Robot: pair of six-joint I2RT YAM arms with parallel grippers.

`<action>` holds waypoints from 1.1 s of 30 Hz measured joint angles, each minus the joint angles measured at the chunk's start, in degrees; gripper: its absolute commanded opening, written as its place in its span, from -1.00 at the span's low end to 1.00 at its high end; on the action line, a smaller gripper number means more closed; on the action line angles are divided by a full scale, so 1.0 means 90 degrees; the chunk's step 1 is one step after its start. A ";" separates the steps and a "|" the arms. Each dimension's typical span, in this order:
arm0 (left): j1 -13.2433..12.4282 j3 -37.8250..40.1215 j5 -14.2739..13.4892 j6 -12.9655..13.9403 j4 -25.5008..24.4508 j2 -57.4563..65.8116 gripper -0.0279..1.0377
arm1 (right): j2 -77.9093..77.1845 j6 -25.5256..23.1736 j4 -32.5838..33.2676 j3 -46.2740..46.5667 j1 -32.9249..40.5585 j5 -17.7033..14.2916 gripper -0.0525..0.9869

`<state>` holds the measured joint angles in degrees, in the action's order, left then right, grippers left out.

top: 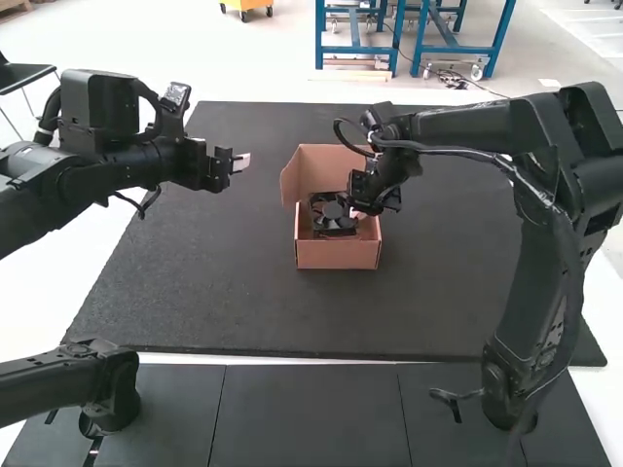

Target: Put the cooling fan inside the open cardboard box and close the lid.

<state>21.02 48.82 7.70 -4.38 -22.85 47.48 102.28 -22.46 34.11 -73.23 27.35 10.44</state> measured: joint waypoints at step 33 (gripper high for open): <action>0.0000 0.0000 0.0000 0.0000 0.0029 -0.0117 0.86 | 0.0372 0.0024 -0.0267 -0.0032 0.0000 -0.0024 -0.65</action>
<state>21.02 48.82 7.70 -4.38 -22.59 46.44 105.62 -22.24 31.70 -73.52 27.35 10.22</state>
